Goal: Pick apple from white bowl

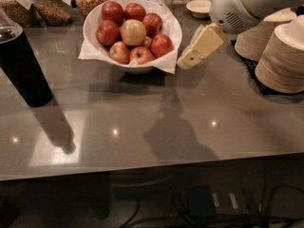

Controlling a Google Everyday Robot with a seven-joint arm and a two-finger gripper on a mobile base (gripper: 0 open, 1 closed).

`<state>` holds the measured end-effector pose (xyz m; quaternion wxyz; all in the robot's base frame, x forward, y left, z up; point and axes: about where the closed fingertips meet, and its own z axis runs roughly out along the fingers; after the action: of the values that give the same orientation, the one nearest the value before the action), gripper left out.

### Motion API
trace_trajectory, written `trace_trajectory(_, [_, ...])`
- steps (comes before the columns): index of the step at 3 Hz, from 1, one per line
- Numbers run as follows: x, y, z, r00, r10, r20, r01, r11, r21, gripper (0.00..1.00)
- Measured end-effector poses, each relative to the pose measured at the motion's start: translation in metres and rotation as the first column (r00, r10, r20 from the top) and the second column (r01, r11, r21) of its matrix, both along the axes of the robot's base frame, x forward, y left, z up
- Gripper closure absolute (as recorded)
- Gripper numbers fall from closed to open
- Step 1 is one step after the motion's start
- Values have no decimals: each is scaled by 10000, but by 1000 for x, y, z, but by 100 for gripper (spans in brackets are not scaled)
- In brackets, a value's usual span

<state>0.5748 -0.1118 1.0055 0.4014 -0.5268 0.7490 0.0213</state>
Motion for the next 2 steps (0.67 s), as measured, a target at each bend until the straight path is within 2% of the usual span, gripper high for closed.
trace_trajectory(1, [27, 25, 0, 9991, 293, 311, -302, 9991, 291, 0])
trace_trajectory(2, [53, 49, -5, 9966, 737, 357, -755, 9959, 503, 0])
